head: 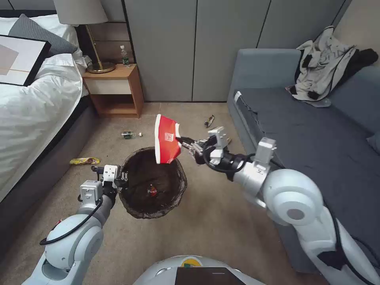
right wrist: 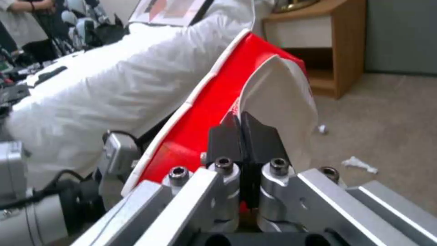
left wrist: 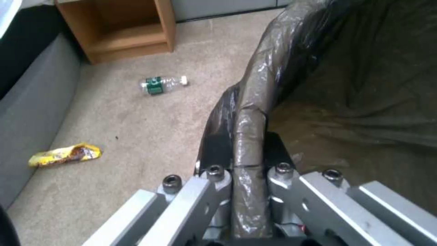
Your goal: Pick up the trash bin, then pick up the garbage from the floor and place it into the trash bin.
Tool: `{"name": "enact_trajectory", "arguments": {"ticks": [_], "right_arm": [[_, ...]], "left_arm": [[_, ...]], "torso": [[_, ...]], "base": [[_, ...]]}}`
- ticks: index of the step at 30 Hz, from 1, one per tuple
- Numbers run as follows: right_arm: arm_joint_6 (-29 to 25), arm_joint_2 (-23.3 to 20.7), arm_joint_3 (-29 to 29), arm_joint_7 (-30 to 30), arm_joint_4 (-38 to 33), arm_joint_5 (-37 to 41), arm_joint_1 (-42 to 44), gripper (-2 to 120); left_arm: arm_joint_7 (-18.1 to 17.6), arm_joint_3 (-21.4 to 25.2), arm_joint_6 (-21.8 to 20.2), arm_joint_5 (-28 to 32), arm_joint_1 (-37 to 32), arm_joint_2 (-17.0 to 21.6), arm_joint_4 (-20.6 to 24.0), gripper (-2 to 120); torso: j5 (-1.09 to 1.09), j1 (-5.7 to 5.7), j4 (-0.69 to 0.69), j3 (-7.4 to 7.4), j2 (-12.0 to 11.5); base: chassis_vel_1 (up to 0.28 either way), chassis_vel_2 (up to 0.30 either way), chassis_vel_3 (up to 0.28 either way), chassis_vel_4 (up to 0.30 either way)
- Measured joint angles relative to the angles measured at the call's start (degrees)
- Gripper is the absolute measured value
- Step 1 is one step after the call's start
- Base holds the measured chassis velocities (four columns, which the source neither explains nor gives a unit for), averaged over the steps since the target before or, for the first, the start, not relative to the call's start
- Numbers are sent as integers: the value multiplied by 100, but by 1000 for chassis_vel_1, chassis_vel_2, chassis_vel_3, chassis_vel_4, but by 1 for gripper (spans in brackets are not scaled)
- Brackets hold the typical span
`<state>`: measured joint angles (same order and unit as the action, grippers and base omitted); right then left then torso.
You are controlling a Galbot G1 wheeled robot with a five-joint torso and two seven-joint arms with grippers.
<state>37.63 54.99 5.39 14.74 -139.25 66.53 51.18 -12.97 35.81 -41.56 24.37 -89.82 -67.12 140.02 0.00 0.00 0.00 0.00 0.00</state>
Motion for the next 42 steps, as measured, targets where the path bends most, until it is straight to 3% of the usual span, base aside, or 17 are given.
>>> {"name": "enact_trajectory", "arguments": {"ticks": [9,17,24,31,39,41,42], "right_arm": [[43,234,-704,68,328,-361,-45,0],[271,265,-887,132,374,-436,-152,-1],[380,282,-1044,246,372,-435,-286,18],[407,346,-1210,295,396,-432,-459,48],[396,340,-1107,297,333,-333,-553,78],[389,339,-1076,294,316,-313,-551,81],[290,320,-962,274,253,-289,-527,88]], "left_arm": [[-86,-6,-57,70,5,1,43,3],[-83,-5,-63,102,12,-8,55,3],[-81,-19,-63,102,15,-20,55,3],[-77,-15,-64,104,22,-26,56,3],[-70,-9,-63,107,37,-37,61,3],[-69,-9,-63,107,40,-40,59,3],[-67,-13,-63,107,47,-54,45,3]], "torso": [[0,0,0,0,0],[0,0,0,0,0],[0,0,0,0,0],[0,0,0,0,0],[1,0,0,0,1],[1,0,0,0,0],[1,0,0,0,0]], "base": [[0,0,0,0],[0,0,0,0],[0,0,0,0],[0,0,0,0],[0,0,0,0],[0,0,0,0],[0,0,0,0]]}}
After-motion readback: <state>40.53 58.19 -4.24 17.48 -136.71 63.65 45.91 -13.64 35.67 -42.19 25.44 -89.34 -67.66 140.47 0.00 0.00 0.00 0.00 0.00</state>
